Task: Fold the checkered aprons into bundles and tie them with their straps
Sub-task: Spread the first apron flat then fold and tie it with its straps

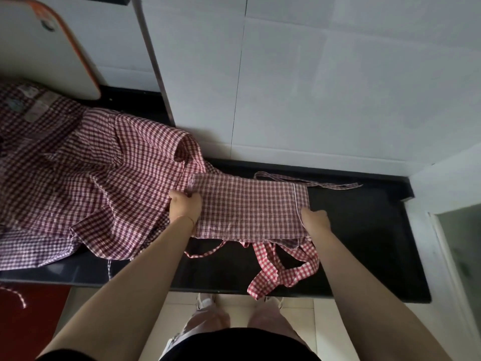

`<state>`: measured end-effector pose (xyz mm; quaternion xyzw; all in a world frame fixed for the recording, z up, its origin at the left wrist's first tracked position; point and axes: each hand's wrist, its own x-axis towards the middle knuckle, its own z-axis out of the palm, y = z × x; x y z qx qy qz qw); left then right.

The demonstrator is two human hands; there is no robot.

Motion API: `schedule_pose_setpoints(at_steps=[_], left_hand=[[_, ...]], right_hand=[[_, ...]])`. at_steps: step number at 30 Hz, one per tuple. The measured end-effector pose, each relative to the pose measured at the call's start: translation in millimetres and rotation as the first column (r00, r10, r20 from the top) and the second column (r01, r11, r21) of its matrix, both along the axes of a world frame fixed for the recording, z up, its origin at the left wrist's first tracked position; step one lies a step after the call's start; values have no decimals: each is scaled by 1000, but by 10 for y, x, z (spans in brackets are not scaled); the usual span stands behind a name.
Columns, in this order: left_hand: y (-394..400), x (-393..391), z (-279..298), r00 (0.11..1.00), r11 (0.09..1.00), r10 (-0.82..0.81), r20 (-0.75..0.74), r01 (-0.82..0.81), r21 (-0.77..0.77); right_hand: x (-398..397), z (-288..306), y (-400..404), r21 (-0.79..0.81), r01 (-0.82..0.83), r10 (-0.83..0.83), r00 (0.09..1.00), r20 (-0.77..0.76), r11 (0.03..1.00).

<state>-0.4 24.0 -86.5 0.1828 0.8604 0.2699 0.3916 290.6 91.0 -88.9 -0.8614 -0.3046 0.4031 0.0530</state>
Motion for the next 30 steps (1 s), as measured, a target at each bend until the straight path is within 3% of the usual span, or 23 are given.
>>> schedule_pose_setpoints(at_steps=[2, 6, 10, 14, 18, 22, 25, 27, 30], left_hand=[[-6, -4, -23, 990, 997, 81, 112, -82, 7], [-34, -18, -127, 989, 1000, 5, 150, -4, -7], [-56, 44, -100, 997, 994, 22, 68, -29, 107], [-69, 261, 12, 999, 970, 38, -26, -30, 240], [37, 626, 77, 993, 946, -32, -111, 66, 317], [231, 1154, 74, 992, 931, -101, 81, 65, 360], [305, 1485, -1, 950, 948, -164, 264, 78, 309], [313, 1647, -166, 940, 972, -199, 278, 153, 180], [273, 1789, -346, 949, 968, -242, 200, 252, -23]], right_hand=[[137, -32, -26, -80, 88, -101, 979, -177, 993], [313, -52, -111, -138, 82, -133, 898, -419, 987], [413, 51, -157, -77, -25, -26, 803, -595, 997], [639, 228, -86, 57, 6, 35, 731, -681, 998], [993, 299, 16, 109, 59, 22, 778, -627, 992], [1571, 285, 43, 117, 118, -30, 821, -570, 986], [1992, 216, 28, 134, 170, -68, 829, -555, 976], [2215, 92, 70, 133, 95, -33, 915, -403, 987], [2253, -51, 162, 79, -123, 123, 992, 0, 989]])
